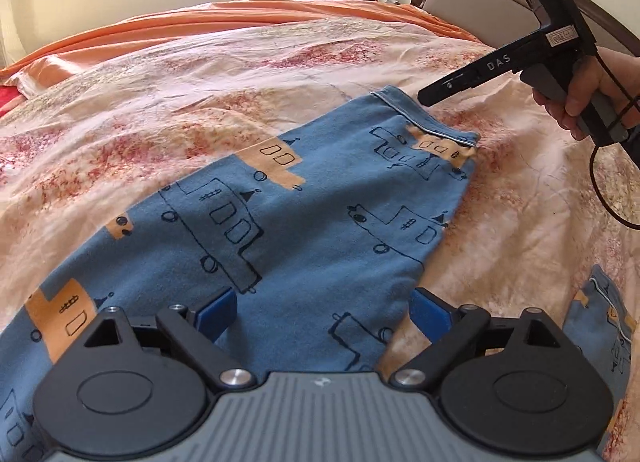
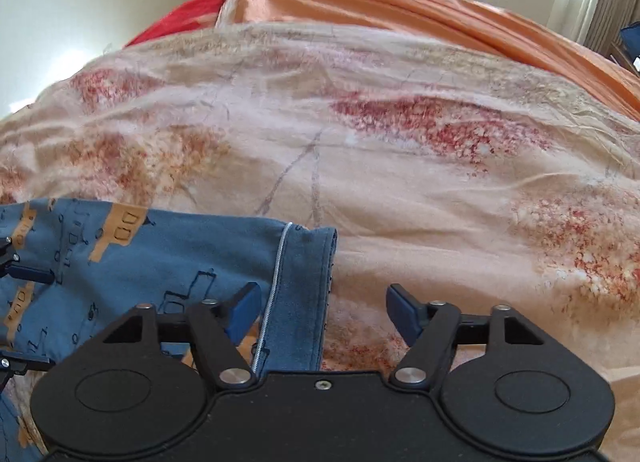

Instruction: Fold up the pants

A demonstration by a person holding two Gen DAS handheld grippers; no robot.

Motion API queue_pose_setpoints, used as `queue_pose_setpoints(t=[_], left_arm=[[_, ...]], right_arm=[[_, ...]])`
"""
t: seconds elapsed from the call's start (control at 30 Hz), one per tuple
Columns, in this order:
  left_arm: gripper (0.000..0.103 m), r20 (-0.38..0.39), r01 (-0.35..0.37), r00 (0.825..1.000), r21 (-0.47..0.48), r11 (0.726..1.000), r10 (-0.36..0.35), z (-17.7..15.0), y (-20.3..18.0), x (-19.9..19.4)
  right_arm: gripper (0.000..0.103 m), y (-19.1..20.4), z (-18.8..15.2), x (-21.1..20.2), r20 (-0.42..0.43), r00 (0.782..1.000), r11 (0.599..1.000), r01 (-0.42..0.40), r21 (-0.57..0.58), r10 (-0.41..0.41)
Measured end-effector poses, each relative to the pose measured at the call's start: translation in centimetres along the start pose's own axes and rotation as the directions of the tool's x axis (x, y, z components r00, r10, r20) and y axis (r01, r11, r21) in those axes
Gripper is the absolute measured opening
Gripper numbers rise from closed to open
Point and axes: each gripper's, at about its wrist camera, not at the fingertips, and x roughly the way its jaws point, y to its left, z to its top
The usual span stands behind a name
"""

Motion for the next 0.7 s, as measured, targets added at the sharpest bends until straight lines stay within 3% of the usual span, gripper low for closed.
queue_pose_setpoints(t=[0.1,0.2,0.4,0.6,0.7], left_arm=[[0.096,0.043,0.005,0.999,0.031,1.000,-0.007,-2.0,-1.3,-3.8],[0.099,0.064,0.020,0.998,-0.004,1.000,-0.020,-5.4,-2.7,-7.6],[0.100,-0.060,-0.047,0.997,-0.061,0.997,0.043,-15.0,-4.5,-12.1],[0.100,-0.176,-0.199,0.969,-0.133,0.971,0.175,-22.9,-1.1,-16.2],[0.102,-0.193,-0.233,0.961,-0.192,0.953,0.196,-25.1,1.4,-18.6]], right_arm=[[0.085,-0.2,-2.9,-4.8,0.096,0.995,0.998,-0.036,0.048,0.031],[0.091,0.3,-8.7,-9.1,0.093,0.992,0.989,-0.091,0.114,0.080],[0.091,4.4,-19.2,-14.3,0.035,0.990,0.975,-0.139,0.171,0.135],[0.092,10.4,-21.4,-15.4,0.043,0.968,0.952,-0.252,0.173,0.249],[0.092,13.1,-20.7,-14.7,0.013,0.959,0.951,-0.281,0.131,0.282]])
